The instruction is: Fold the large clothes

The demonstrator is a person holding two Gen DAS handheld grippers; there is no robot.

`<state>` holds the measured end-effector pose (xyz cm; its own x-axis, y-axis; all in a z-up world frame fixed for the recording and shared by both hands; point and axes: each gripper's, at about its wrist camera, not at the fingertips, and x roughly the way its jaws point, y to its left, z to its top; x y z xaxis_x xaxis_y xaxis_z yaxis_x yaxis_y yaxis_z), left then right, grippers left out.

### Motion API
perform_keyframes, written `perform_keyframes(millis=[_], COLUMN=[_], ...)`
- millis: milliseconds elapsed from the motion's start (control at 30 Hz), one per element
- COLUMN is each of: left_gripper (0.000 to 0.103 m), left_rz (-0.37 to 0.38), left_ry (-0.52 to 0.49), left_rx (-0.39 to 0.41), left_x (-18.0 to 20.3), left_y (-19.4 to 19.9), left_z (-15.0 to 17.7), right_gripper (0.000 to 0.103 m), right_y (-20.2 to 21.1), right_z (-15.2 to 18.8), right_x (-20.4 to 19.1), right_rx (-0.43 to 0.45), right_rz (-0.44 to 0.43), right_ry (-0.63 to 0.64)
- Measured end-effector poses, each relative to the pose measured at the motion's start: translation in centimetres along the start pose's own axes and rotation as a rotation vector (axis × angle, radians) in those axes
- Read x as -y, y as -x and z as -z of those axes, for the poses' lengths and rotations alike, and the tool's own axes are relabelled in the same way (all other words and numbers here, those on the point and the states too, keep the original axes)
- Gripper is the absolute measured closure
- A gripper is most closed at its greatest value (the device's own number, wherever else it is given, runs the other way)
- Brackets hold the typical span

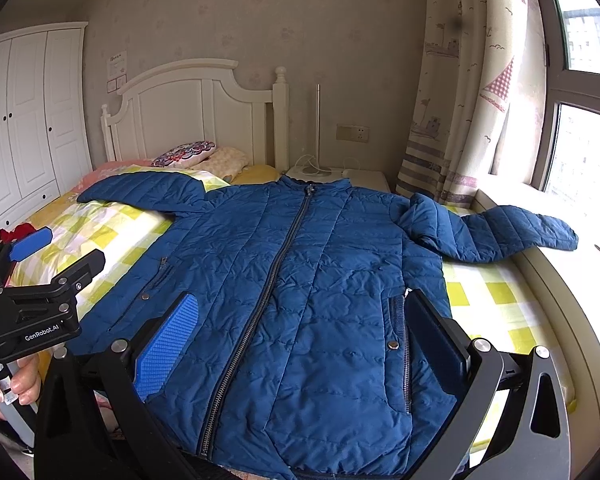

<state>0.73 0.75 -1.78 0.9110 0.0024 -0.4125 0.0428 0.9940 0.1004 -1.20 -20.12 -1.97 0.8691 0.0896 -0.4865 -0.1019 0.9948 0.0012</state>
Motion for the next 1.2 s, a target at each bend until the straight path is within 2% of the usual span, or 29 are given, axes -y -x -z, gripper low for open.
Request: perform_keyframes(millis=[1200], left_gripper=[0.002], left_rz=[0.003], left_ry=[0.0], left_rx=[-0.008], left_x=[-0.08], left_y=[-0.18], left_z=[0.27], right_gripper=[0.004], right_y=[-0.36], right_z=[0.11], right_x=[0.15], right_rx=[-0.007], right_rz=[-0.012], right_ry=[-0.01])
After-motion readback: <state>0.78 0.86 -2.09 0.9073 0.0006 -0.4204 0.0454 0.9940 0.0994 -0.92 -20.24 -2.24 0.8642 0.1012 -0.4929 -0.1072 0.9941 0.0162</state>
